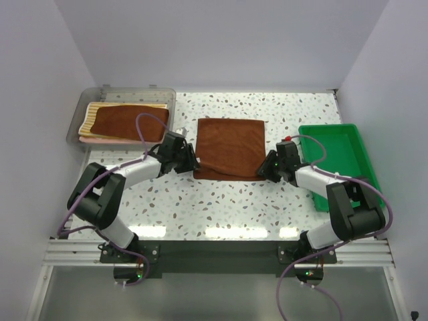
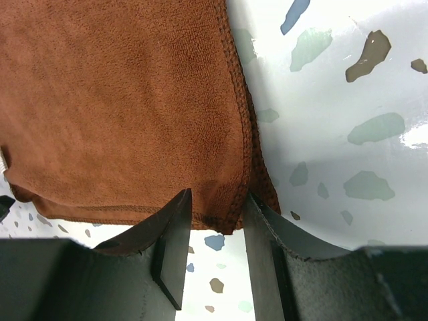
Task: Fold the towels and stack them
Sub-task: Fold the towel
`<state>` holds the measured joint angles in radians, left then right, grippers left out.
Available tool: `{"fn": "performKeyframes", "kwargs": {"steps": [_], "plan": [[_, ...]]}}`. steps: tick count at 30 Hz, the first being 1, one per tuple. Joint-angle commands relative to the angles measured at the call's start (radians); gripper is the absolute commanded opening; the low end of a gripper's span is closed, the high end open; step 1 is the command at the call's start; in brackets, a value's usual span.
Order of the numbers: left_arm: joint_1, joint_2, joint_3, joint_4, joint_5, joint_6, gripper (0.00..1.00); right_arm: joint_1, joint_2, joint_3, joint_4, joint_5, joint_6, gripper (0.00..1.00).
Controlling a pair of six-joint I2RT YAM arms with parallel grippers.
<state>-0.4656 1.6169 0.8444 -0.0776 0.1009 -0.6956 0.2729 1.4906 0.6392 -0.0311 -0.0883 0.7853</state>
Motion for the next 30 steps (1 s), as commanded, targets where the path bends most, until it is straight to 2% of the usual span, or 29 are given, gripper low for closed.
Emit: {"fn": "performKeyframes", "kwargs": {"steps": [1,10,25,30], "plan": [[-0.004,-0.022,0.028,0.007,0.005,-0.002,0.46,-0.004,0.004,-0.015,-0.085,0.087,-0.023,0.41],[-0.013,0.03,0.061,0.016,0.013,-0.015,0.44,-0.008,-0.046,0.005,-0.118,0.087,-0.02,0.4],[-0.022,0.075,0.07,0.001,0.008,-0.027,0.33,-0.006,-0.039,0.007,-0.11,0.075,-0.02,0.3],[-0.022,0.081,0.073,0.001,0.013,-0.025,0.23,-0.005,-0.044,0.017,-0.115,0.076,-0.02,0.28]]}}
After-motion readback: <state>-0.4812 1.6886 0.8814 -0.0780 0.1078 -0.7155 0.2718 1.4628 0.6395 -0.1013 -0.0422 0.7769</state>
